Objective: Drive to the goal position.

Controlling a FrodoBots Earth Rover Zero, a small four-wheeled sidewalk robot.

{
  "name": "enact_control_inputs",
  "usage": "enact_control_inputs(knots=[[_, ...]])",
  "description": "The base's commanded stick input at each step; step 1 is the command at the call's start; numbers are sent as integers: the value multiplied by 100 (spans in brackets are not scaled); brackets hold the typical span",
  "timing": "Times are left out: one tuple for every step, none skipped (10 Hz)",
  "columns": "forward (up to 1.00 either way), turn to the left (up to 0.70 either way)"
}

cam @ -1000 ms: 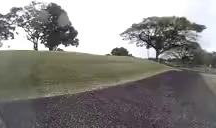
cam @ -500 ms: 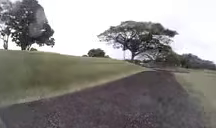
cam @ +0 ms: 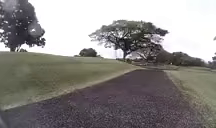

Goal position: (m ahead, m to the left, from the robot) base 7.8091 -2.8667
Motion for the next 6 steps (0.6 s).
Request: enact_control_inputs(knots=[[100,-17],[100,-40],[100,-40],[100,-25],[100,-4],[100,0]])
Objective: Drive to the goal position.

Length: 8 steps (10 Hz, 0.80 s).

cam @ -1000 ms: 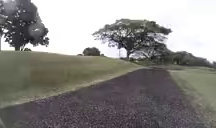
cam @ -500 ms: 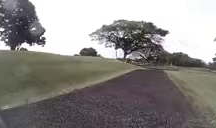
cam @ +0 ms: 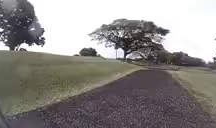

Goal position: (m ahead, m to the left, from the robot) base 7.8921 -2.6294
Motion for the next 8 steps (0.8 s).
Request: enact_control_inputs(knots=[[100,-18],[100,-38],[0,0],[0,0],[0,0],[0,0],[0,0],[0,0]])
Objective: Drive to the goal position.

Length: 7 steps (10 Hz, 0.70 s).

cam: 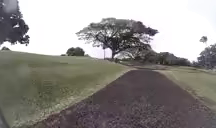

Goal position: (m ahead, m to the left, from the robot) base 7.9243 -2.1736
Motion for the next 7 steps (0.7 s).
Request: enact_control_inputs(knots=[[0,0],[0,0],[0,-93],[0,-48],[0,-10],[0,0],[0,0]])
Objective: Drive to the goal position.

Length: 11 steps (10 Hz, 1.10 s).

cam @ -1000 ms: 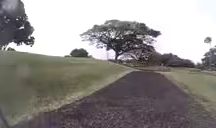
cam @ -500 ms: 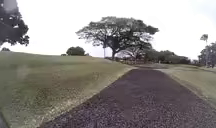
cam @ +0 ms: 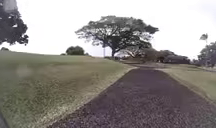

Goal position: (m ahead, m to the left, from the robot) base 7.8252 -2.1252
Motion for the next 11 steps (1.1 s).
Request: enact_control_inputs(knots=[[0,0],[0,0],[0,0],[0,0],[0,0],[0,0],[0,0],[100,0],[100,0],[100,0],[100,0]])
